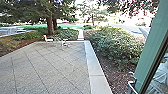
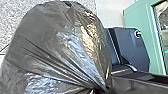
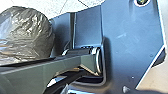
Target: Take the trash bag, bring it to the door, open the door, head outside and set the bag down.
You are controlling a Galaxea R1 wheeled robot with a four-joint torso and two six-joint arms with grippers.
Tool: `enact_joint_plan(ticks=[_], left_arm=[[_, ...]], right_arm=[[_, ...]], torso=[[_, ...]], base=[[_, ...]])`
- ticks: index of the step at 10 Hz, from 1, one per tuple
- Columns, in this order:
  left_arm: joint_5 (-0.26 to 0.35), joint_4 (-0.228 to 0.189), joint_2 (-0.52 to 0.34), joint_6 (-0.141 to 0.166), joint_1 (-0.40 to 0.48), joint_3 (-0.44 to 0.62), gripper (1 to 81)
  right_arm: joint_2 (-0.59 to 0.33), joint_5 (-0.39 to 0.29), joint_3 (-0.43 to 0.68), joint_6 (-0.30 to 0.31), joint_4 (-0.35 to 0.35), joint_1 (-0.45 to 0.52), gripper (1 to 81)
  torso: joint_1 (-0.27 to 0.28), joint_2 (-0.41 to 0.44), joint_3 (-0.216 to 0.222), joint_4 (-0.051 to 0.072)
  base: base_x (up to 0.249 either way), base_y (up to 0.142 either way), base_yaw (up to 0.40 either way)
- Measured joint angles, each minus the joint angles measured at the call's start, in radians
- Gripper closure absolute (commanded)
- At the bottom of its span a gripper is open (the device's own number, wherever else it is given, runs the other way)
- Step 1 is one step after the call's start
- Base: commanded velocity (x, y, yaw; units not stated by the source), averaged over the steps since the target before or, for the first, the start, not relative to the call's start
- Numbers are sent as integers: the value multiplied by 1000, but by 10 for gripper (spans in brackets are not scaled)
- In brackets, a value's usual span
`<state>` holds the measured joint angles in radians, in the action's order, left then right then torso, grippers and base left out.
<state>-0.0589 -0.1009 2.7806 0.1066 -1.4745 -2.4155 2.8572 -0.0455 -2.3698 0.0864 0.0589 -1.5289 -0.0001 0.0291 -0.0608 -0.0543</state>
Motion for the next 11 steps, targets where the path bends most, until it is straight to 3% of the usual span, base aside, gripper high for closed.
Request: enact_joint_plan(ticks=[1, 5, 11], left_arm=[[5, 3, -2, 0, 3, 0, 811], [13, 41, -27, 2, 125, 11, 811], [81, 92, -137, 3, 340, 69, 811]], right_arm=[[12, 1, 0, 0, 0, 8, 10], [9, 0, -8, -1, 1, 3, 10], [20, 5, -8, -5, 1, 19, 10]], torso=[[0, 0, -1, 6], [0, 0, -21, 5], [1, -1, -207, 5]], base=[[0, 0, 0], [0, 0, 0], [0, 0, 0]])
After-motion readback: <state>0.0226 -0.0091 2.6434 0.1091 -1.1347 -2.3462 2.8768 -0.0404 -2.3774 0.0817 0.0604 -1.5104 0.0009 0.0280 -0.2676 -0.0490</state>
